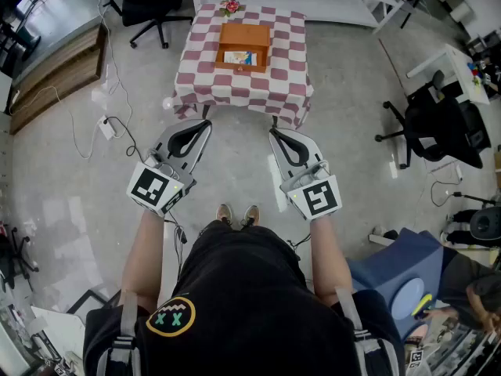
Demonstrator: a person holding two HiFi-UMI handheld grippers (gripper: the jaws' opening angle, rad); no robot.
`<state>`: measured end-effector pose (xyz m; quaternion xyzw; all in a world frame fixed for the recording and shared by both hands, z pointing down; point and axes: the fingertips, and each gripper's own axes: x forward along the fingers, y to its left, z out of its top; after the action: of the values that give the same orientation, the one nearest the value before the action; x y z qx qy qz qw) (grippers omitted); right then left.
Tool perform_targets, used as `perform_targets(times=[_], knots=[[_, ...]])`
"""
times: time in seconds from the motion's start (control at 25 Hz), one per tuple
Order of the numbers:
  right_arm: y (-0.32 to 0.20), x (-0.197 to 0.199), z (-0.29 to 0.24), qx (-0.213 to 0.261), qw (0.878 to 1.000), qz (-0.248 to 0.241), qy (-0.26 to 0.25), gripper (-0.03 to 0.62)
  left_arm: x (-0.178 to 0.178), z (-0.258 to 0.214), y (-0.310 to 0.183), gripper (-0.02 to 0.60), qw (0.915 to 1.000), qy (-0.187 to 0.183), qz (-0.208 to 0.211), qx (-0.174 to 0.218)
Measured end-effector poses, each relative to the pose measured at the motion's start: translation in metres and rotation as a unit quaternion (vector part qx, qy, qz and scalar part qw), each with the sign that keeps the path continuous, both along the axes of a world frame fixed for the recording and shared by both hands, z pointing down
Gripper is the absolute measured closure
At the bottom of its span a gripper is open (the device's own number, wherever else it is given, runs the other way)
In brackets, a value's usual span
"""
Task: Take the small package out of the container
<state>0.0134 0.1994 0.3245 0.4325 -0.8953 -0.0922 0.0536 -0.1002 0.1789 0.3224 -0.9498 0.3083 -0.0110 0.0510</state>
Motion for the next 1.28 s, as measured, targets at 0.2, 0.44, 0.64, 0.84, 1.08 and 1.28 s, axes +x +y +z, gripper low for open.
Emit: perform_targets(times=[0.2, 0.44, 0.64, 0.84, 1.08, 1.28], knots=[[-0.002, 0.001, 0.0, 0.002, 1.0, 0.002, 0.002, 0.576, 0.001, -0.001, -0.002, 0.565, 1.0, -0.001, 0.001, 0.001], [-0.004, 0.004, 0.009, -0.011, 1.0, 0.006, 0.009, 0.576, 0.001, -0.001, -0.003, 0.565, 1.0, 0.0, 0.0, 0.001], [-0.005, 0.005, 0.015, -0.026, 1.0, 0.006, 0.014, 0.574, 0.0, 0.0, -0.004, 0.565, 1.0, 0.001, 0.0, -0.001], [-0.006, 0.003, 0.013, -0.024, 1.0, 0.007, 0.015, 0.574, -0.001, -0.001, -0.003, 0.565, 1.0, 0.0, -0.001, 0.0], [-0.008, 0.005, 0.011, -0.019, 1.0, 0.014, 0.005, 0.574, -0.001, 0.0, -0.003, 0.565, 1.0, 0.001, 0.004, -0.005], [-0.011, 0.005, 0.014, -0.022, 1.0, 0.01, -0.001, 0.536, 0.0, 0.0, -0.008, 0.565, 1.0, 0.0, 0.001, -0.002]])
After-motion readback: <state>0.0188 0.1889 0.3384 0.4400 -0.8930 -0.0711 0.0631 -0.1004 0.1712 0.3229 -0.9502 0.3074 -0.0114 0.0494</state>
